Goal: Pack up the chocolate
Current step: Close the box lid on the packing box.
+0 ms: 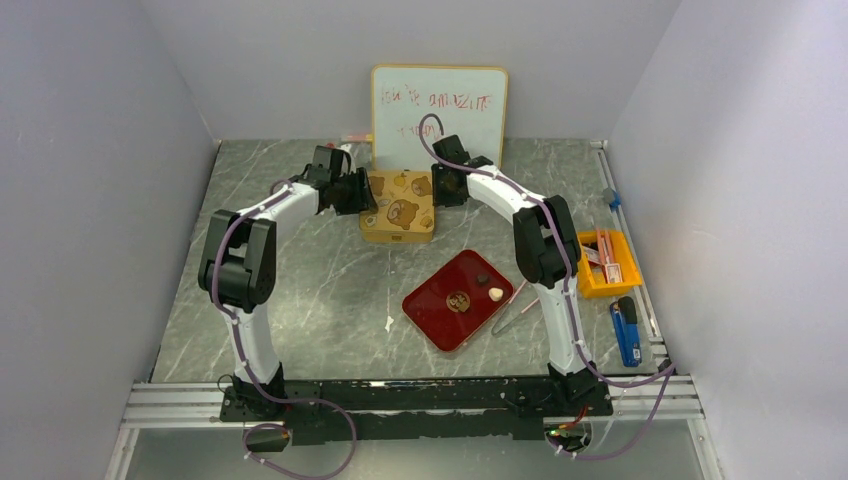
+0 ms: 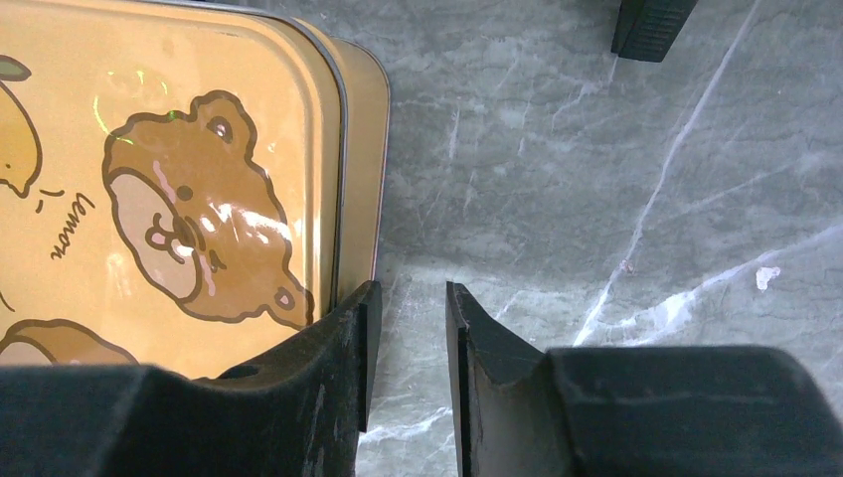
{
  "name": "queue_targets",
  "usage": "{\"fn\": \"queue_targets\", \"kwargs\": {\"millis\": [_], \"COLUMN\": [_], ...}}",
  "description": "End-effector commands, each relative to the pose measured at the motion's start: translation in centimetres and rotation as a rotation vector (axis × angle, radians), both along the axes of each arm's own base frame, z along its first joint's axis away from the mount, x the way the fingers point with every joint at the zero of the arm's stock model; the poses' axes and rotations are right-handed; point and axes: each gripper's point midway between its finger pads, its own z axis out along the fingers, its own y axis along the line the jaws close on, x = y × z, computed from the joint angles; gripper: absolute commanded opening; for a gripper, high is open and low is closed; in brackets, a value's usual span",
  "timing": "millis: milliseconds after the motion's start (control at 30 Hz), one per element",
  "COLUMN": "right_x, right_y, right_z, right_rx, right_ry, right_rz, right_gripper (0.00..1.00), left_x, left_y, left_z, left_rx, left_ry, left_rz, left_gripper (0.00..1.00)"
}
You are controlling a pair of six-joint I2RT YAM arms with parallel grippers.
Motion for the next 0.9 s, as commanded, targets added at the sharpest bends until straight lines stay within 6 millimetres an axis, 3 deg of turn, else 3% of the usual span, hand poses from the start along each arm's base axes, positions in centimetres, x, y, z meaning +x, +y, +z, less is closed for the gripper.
{"fn": "queue_targets", "kwargs": {"millis": [0, 667, 867], "right_x": [0.5, 0.9, 1.0], "right_y": [2.0, 4.4, 4.5], "right_z": [1.6, 0.8, 0.6], "right_rx": [0.044, 0.054, 0.05], "right_ry": [-0.033, -0.018, -0.015], "right_rz": [0.039, 0.098, 0.102], "right_gripper": [0.34, 0.34, 0.34], "left_x": [-1.6, -4.3, -5.8], "left_y": [0.2, -6.5, -7.8], "left_z": [-4.1, -4.6, -5.3], "left_rx": [0.017, -0.032, -0.05], "left_ry": [0.099, 0.12, 0.149], "left_rz": [-0.003, -0.267, -0.32], "left_gripper": [0.51, 0.51, 0.41]}}
